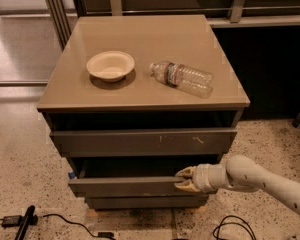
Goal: Open middle drawer
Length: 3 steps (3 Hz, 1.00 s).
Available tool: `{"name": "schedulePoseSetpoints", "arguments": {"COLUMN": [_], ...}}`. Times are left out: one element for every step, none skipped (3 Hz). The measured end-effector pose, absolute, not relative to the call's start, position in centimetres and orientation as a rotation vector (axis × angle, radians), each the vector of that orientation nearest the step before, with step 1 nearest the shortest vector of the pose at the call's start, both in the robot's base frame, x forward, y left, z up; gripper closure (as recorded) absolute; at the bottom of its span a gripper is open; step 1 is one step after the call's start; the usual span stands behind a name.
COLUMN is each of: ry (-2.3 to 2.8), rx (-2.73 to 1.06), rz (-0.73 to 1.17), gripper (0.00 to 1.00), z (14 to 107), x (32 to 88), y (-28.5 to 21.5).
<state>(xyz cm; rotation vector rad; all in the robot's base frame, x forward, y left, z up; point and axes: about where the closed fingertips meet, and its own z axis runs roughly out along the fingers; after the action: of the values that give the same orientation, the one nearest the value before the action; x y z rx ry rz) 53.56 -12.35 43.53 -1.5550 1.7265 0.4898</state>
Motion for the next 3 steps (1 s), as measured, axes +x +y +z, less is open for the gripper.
{"name": "schedulePoseSetpoints", "arguments": {"ry": [1.726,1.726,1.726], "rx": [-1.555,-1.555,-1.549], "rz": [0.490,0.490,0.505], "gripper": [0.10,0.11,0.34], "z": [43.53,43.53,43.51], "x": [53.56,53.56,52.75], "y": [-12.35,-12.35,-12.66]}}
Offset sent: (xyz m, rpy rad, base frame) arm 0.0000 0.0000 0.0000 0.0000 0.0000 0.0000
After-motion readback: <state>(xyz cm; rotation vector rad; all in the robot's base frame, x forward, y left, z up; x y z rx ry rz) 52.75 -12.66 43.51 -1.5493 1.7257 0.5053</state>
